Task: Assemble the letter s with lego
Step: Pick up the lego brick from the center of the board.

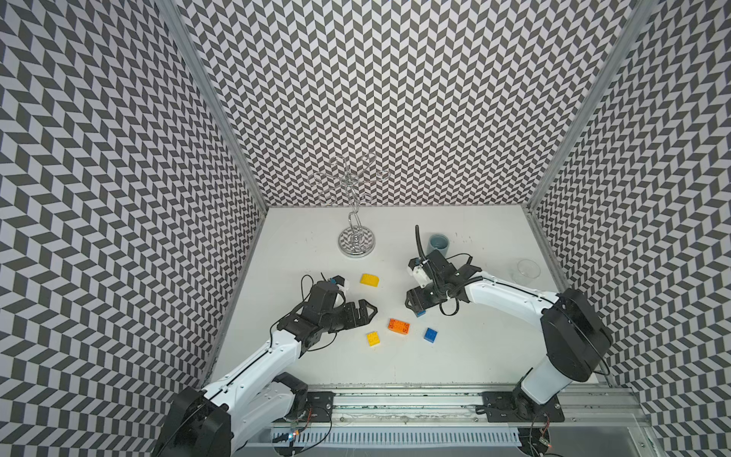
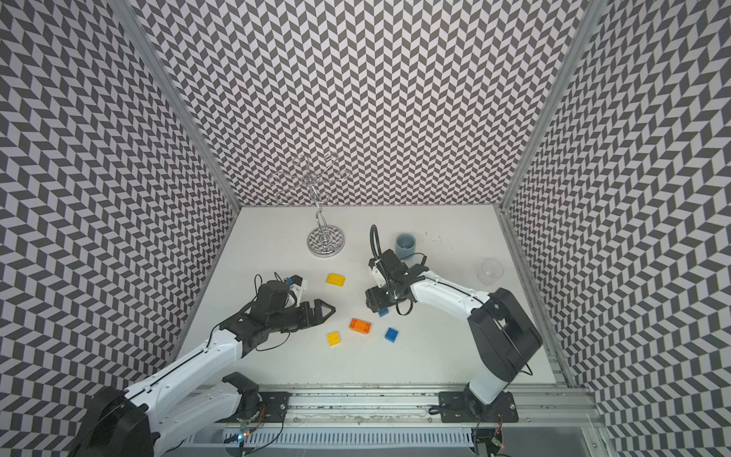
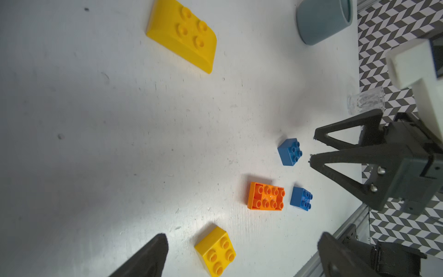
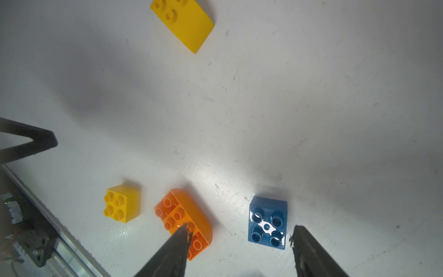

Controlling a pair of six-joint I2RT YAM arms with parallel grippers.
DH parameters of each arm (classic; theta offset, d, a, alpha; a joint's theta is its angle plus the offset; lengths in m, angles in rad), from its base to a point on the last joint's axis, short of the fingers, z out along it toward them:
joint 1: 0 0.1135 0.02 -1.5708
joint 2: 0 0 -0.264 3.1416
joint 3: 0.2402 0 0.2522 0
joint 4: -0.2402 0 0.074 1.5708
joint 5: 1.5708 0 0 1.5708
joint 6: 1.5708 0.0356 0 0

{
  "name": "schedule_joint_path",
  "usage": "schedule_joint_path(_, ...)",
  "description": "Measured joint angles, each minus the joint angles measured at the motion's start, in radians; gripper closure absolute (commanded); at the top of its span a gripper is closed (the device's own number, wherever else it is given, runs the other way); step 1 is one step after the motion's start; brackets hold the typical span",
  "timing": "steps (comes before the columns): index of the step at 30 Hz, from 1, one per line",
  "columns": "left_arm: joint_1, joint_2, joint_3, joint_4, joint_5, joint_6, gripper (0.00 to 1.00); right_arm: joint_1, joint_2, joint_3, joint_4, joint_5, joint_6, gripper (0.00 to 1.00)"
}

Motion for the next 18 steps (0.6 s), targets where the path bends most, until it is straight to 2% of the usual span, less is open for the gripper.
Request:
schedule_joint_path(5,0.0,-0.033,-0.005,0.001,0.0,-0.02,0.0,0.008,0.019,-0.012,-0.002,0.038,0.008,0.41)
schedule_joint_path(15,0.0,-0.035,-0.005,-0.011,0.0,-0.004,0.0,0.029,0.076,-0.015,-0.002,0.104,0.023,0.46)
schedule_joint_path(18,0.0,-0.035,-0.004,-0.013,0.0,0.001,0.0,0.039,0.079,-0.015,-0.002,0.121,0.024,0.51)
